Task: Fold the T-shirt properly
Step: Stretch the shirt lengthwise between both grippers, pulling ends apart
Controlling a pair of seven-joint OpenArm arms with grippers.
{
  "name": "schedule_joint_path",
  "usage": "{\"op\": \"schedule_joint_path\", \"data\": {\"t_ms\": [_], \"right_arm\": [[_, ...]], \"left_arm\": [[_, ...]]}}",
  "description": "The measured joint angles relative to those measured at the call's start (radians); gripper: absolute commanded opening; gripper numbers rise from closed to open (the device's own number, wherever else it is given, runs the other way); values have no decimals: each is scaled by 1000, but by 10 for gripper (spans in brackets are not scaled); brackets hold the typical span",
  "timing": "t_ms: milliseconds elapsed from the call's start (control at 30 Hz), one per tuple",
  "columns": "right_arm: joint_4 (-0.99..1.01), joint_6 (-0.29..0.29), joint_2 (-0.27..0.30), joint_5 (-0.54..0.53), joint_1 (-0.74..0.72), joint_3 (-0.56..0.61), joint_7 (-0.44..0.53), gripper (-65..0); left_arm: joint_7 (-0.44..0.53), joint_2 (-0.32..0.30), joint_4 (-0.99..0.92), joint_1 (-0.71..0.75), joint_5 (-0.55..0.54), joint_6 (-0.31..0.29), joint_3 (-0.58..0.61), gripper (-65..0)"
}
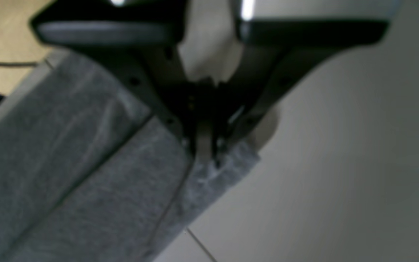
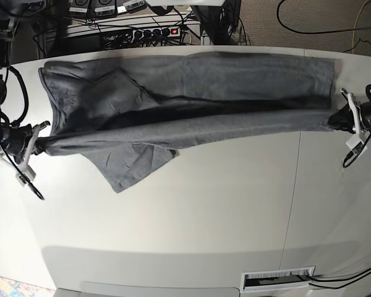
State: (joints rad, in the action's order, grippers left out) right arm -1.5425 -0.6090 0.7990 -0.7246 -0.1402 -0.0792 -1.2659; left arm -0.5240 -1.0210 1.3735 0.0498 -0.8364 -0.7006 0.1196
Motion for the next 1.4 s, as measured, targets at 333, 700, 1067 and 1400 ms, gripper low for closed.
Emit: {"op": "schedule_joint_path", "data": {"t_ms": [333, 700, 1067, 1400], "right_arm": [[-79, -6, -2, -11, 146, -113, -6, -650], [-80, -6, -1, -6, 162, -113, -6, -650], [-80, -6, -1, 5, 162, -113, -22, -650], [-81, -6, -1, 5, 162, -113, -28, -650]], "left_arm": [[-109, -69, 68, 0, -111, -1, 0, -650], [-114, -64, 71, 123, -138, 0, 4, -650], [-104, -51, 126, 196, -149, 1, 3, -650], [-12, -49, 125, 196, -16, 4, 3, -392]]}}
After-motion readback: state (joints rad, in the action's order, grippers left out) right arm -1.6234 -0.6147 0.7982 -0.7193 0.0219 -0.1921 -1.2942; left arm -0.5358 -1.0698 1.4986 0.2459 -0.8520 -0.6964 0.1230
